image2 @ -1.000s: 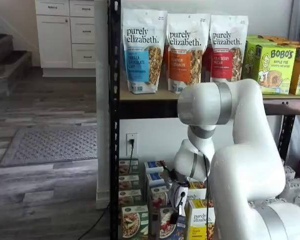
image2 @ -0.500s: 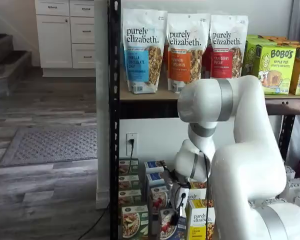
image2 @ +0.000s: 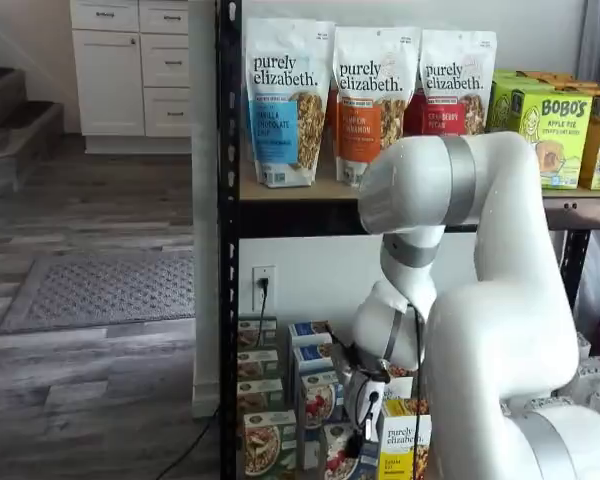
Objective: Pick up the blue and white box that is on the bottom shelf, the second box from the left
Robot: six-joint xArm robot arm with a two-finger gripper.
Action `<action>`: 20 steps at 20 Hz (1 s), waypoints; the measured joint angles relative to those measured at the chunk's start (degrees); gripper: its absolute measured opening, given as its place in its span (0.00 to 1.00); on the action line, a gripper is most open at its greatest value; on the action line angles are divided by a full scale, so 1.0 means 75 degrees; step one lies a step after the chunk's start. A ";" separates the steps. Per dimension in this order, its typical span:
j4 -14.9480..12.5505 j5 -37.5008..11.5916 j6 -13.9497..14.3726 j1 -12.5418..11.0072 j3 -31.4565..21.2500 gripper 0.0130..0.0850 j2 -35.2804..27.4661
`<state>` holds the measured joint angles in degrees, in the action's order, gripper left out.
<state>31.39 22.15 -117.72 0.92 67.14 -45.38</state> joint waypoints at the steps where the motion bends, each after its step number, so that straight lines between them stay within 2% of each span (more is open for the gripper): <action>1: 0.0093 -0.0046 -0.0091 0.0010 -0.0189 0.44 0.0126; 3: 0.0168 -0.0079 -0.0170 0.0017 -0.0470 0.44 0.0324; 10: 0.0055 -0.0211 -0.0072 0.0071 -0.1566 0.44 0.1128; 15: 0.0164 -0.0323 -0.0192 0.0087 -0.2300 0.44 0.1692; 20: 0.0004 -0.0240 -0.0134 -0.0009 -0.2925 0.44 0.2296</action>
<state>31.42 20.35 -118.72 0.85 45.20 -28.16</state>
